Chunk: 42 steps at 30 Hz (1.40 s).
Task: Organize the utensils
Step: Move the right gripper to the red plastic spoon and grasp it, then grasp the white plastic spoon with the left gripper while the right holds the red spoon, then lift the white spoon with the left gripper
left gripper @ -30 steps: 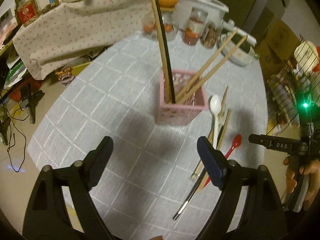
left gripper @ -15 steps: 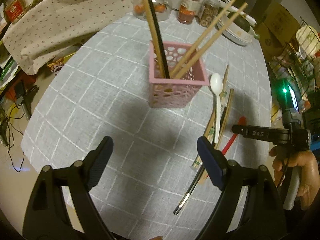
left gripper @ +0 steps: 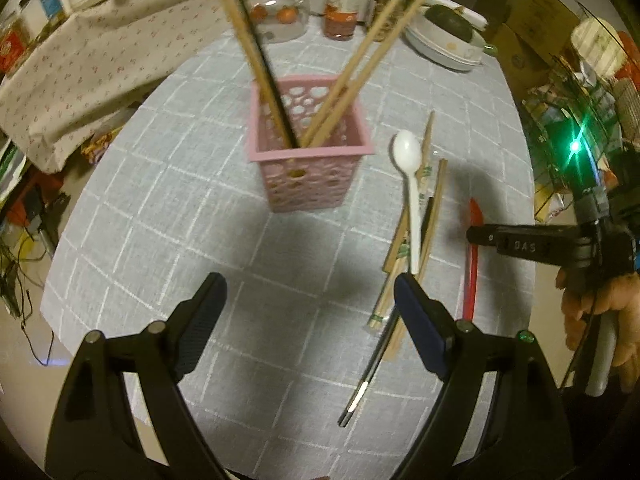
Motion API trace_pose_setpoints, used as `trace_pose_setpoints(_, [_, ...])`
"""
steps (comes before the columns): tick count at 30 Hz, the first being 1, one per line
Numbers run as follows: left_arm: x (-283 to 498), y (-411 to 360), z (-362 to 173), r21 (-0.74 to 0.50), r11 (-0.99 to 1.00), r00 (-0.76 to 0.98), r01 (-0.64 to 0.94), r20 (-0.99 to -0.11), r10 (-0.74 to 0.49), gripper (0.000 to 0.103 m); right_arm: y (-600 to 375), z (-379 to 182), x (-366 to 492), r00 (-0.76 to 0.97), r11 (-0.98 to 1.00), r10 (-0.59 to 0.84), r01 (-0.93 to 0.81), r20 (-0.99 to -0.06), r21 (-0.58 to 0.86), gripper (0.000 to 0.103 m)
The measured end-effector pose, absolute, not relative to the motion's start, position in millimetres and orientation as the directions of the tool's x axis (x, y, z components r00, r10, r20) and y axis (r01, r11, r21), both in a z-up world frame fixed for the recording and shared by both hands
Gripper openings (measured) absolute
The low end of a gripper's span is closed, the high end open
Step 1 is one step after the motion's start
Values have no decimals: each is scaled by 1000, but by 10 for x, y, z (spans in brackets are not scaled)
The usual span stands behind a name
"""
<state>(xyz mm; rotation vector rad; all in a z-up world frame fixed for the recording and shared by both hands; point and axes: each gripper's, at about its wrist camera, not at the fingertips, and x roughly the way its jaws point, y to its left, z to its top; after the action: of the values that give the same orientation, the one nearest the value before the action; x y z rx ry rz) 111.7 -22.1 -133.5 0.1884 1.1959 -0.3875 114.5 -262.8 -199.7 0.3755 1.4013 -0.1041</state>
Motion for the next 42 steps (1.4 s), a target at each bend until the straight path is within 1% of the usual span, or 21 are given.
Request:
trace_pose_setpoints(3, [1050, -374, -1322, -48, 902, 318, 430, -926, -201, 85, -2727, -1860, 1079, 206, 931, 168, 288, -964, 224, 22])
trace_pose_setpoints(5, [1004, -496, -1312, -39, 889, 324, 457, -923, -207, 81, -2799, -1745, 1019, 224, 928, 178, 285, -958, 239, 22])
trace_pose_setpoints(7, [968, -648, -1308, -47, 873, 318, 486, -920, -227, 70, -2901, -1669, 975, 237, 924, 191, 284, -953, 256, 22])
trace_pose_setpoints(11, [996, -936, -1330, -90, 856, 293, 508, -917, -271, 55, -3115, -1622, 813, 254, 919, 209, 279, -944, 278, 22])
trace_pose_setpoints(12, [1017, -1061, -1355, -78, 853, 301, 516, -916, -266, 51, -3154, -1607, 801, 255, 918, 213, 279, -943, 283, 22])
trace_pose_setpoints(13, [1042, -1198, -1393, -52, 848, 313, 527, -916, -251, 50, -3189, -1592, 769, 256, 917, 215, 278, -943, 285, 22])
trace_pose_setpoints(17, [1162, -1629, -1577, 3, 848, 338, 529, -918, -207, 50, -3324, -1590, 728, 268, 910, 217, 292, -939, 294, 22])
trace_pose_setpoints(20, [1356, -1863, -1747, 21, 869, 329, 495, -930, -165, 49, -3388, -1607, 684, 276, 906, 221, 296, -935, 302, 22])
trace_pose_setpoints(22, [1507, -1987, -1818, 70, 889, 358, 453, -927, -110, 49, -3350, -1663, 707, 273, 911, 222, 285, -936, 299, 22])
trace_pose_setpoints(30, [1926, -2080, -1993, 148, 930, 365, 337, -931, 16, 49, -3403, -1718, 773, 271, 909, 236, 278, -933, 310, 22])
trace_pose_setpoints(36, [2112, -2018, -2108, 145, 942, 326, 303, -944, 41, 49, -3390, -1708, 787, 276, 909, 246, 267, -929, 320, 22])
trace_pose_setpoints(38, [2129, -1990, -2154, 123, 947, 303, 298, -953, 28, 40, -3384, -1724, 782, 274, 909, 246, 267, -930, 319, 22])
trace_pose_setpoints(39, [2136, -1976, -2189, 109, 948, 282, 298, -959, 22, 38, -3383, -1730, 781, 273, 909, 246, 269, -930, 319, 22])
trace_pose_setpoints(42, [2126, -1945, -2210, 95, 947, 286, 308, -958, 3, 37, -3397, -1746, 778, 272, 907, 246, 273, -930, 320, 22])
